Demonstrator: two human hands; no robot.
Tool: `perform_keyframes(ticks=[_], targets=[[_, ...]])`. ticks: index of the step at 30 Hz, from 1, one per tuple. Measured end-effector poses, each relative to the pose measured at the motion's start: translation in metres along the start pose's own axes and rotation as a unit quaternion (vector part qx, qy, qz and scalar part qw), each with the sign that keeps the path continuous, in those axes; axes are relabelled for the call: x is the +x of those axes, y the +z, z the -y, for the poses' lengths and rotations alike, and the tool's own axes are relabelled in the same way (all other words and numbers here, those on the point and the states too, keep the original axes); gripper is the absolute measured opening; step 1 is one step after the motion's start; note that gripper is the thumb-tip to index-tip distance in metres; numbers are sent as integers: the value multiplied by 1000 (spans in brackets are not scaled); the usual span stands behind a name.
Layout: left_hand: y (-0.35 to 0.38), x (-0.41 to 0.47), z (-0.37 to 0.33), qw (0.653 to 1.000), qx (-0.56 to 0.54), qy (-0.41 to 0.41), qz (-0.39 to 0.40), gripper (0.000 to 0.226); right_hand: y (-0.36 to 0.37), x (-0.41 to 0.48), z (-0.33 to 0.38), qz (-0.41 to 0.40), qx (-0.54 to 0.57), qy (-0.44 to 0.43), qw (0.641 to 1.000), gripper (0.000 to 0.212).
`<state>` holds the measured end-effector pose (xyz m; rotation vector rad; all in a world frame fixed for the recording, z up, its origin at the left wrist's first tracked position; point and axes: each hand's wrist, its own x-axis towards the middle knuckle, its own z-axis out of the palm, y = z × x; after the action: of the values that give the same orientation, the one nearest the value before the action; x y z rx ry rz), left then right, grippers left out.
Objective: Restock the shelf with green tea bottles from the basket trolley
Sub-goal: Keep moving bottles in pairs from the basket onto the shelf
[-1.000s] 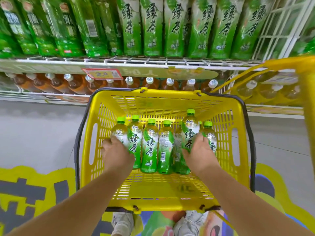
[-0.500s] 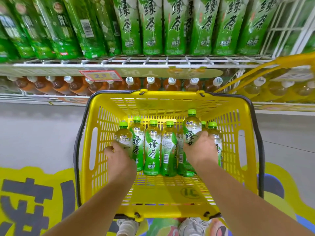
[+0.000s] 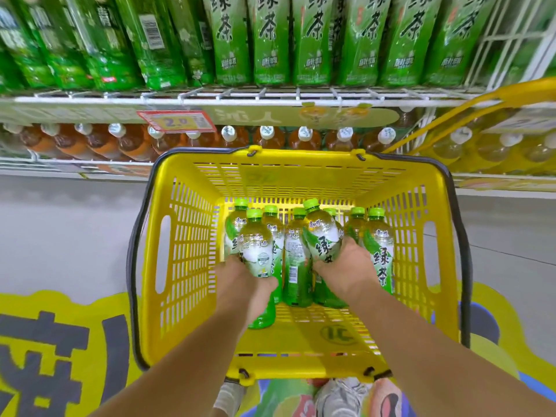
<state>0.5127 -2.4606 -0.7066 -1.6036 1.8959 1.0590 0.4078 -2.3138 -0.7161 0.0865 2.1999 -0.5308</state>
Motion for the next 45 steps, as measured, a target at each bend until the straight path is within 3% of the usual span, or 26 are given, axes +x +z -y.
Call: perform_keyframes(ticks=[7,13,18,24,26,28,35,41,45], targets=[[-6,-18,-4,998,24,54,18,78,5,-17,-16,-5,38,-3,999,52],[-26,-32,-3,998,-42,35,40,71,-7,-39,-10,-23,72,-16,997,34],[-55,-52,-12,995,-39,83,33,88,-24,-64,10,-53,89,-34,994,34],[-95,-78,-29,991,-38,131,16,61,-51,-110,40,-84,111,-56,989,45],[-112,-95,-38,989,-35,142,7,51,-61,-128,50,-93,127,-63,985,40],[-130,-112,-47,987,-48,151,-3,54,-72,-147,60,-105,139,-80,981,30],[-191,-157,-65,975,-46,217,-30,55,-107,-221,99,-139,175,-98,970,26],[-243,-197,-73,967,-76,241,-3,52,-132,-278,134,-159,179,-105,965,36],[-279,-223,-75,964,-72,257,5,59,-145,-317,156,-178,180,-110,961,31]])
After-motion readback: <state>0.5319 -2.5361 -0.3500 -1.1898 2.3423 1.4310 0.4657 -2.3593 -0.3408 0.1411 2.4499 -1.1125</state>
